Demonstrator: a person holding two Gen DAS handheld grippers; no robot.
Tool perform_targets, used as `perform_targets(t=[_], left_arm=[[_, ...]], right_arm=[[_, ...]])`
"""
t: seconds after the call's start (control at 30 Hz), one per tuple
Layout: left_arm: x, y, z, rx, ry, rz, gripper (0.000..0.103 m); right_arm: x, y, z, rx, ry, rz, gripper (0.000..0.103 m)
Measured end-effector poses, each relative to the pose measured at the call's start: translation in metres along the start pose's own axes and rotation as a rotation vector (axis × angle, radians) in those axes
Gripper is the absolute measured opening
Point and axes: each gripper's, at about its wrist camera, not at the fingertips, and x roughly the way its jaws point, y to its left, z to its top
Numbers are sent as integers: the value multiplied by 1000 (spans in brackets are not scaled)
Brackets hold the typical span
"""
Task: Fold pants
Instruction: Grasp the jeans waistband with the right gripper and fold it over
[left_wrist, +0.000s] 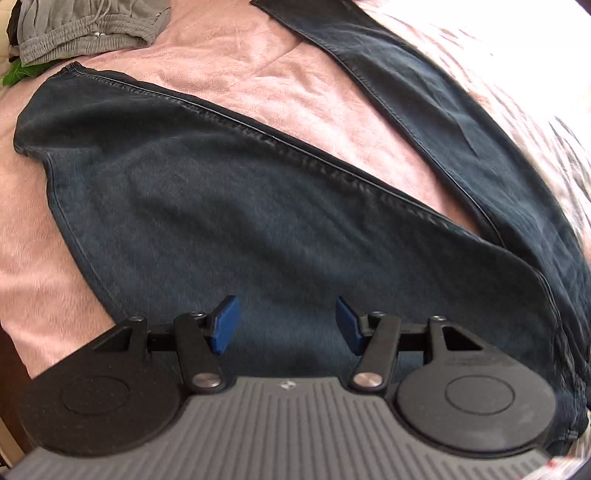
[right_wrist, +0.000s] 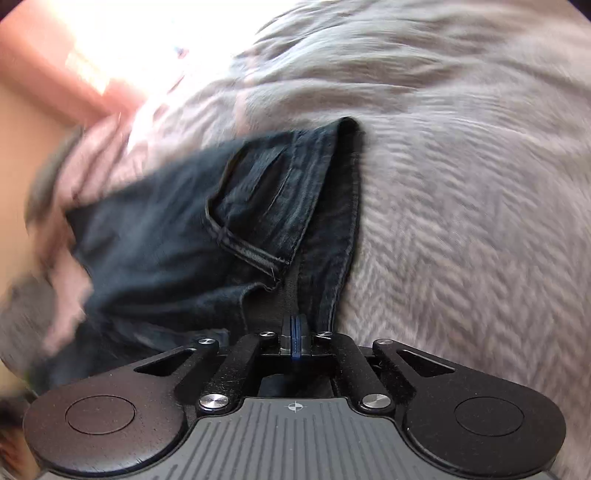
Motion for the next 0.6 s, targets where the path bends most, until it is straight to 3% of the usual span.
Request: perform_targets(t=[0.03, 0.1, 0.17, 0.23, 0.27, 0.43, 0.53, 0.57, 0.6], left_arm=[[-2, 1, -3, 0, 1, 7, 54], [-4, 6, -10, -25, 18, 7, 54], [-7, 11, -16, -58, 32, -6, 54], [-11, 16, -22, -73, 38, -17, 54], [-13, 17, -24, -73, 40, -20, 54], [-19, 20, -28, -63, 43, -33, 54], [-18, 20, -30, -63, 48, -37, 54], [-18, 20, -32, -62, 51, -38, 54], [-20, 21, -33, -59, 54, -40, 54]], right_arm=[[-15, -2, -6, 13, -11, 53, 30], [-38, -5, -28, -7, 8, 102, 54], [-46, -11, -59, 4, 135, 125, 55], [-48, -16, -95, 29, 255, 138, 53], [-52, -15, -110, 18, 263, 137, 52], [-60, -11, -147, 69, 216, 141, 52], [-39, -8, -141, 62, 194, 140, 48], [-34, -9, -139, 90, 177, 145, 37], [-30, -12, -136, 131, 177, 152, 4]])
